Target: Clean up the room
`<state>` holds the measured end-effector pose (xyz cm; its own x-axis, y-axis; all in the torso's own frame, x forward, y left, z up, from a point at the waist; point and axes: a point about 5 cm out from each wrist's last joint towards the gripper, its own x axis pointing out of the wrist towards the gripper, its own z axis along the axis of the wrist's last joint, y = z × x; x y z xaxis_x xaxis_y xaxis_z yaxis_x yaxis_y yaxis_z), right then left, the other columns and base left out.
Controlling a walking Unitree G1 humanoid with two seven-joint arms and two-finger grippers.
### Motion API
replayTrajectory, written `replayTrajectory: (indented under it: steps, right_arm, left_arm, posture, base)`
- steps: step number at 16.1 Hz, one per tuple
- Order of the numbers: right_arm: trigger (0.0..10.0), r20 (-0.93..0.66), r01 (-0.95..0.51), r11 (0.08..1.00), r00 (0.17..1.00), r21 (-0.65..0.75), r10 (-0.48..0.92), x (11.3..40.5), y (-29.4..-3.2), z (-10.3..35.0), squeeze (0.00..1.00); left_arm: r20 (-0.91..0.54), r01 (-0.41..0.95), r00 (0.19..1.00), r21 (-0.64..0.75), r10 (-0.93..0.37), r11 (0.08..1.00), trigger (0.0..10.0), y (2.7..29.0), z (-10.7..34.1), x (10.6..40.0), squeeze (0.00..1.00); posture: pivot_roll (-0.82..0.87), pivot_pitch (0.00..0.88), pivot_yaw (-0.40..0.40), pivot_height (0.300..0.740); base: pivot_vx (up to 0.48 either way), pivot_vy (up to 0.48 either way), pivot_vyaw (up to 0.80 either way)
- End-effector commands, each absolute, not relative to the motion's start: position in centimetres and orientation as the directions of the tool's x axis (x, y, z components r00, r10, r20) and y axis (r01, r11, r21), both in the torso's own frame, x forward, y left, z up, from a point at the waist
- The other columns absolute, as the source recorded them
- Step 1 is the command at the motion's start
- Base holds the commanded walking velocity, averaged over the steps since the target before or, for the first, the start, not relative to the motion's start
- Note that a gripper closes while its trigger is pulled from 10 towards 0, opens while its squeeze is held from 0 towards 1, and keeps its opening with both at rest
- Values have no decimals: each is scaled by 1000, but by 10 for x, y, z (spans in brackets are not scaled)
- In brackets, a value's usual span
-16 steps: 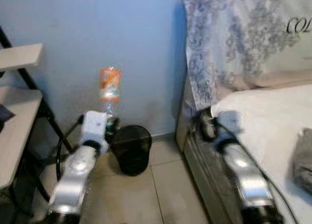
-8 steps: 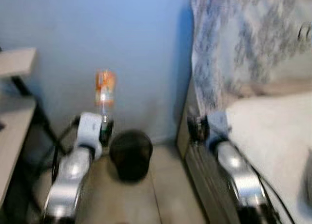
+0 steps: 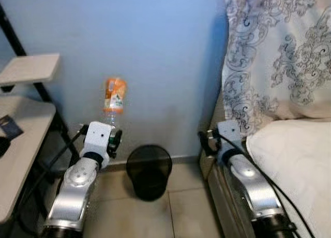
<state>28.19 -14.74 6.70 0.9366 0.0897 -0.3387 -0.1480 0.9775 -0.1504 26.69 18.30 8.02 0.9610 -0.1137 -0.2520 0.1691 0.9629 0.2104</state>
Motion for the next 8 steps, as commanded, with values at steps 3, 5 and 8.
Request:
replayTrajectory:
  steps: [3,5,8]
  right_arm:
    - [10000,-368,-146,977,926,-157,80,281,-152,64,0]
    - [10000,-369,-147,976,926,-158,80,282,-152,64,0]
    - [10000,-371,-150,976,925,-159,82,282,-153,64,0]
  left_arm:
    - [-264,214,952,213,-155,953,10000,177,77,270,0]
    - [-265,218,951,214,-159,952,10000,177,77,270,0]
    - [-265,223,951,216,-162,951,10000,177,77,271,0]
  posture:
    - [-16,0,11,740]
    - [-18,0,12,740]
    - [-19,0,11,740]
  base:
    - [292,0,0]
    - [294,0,0]
    - [294,0,0]
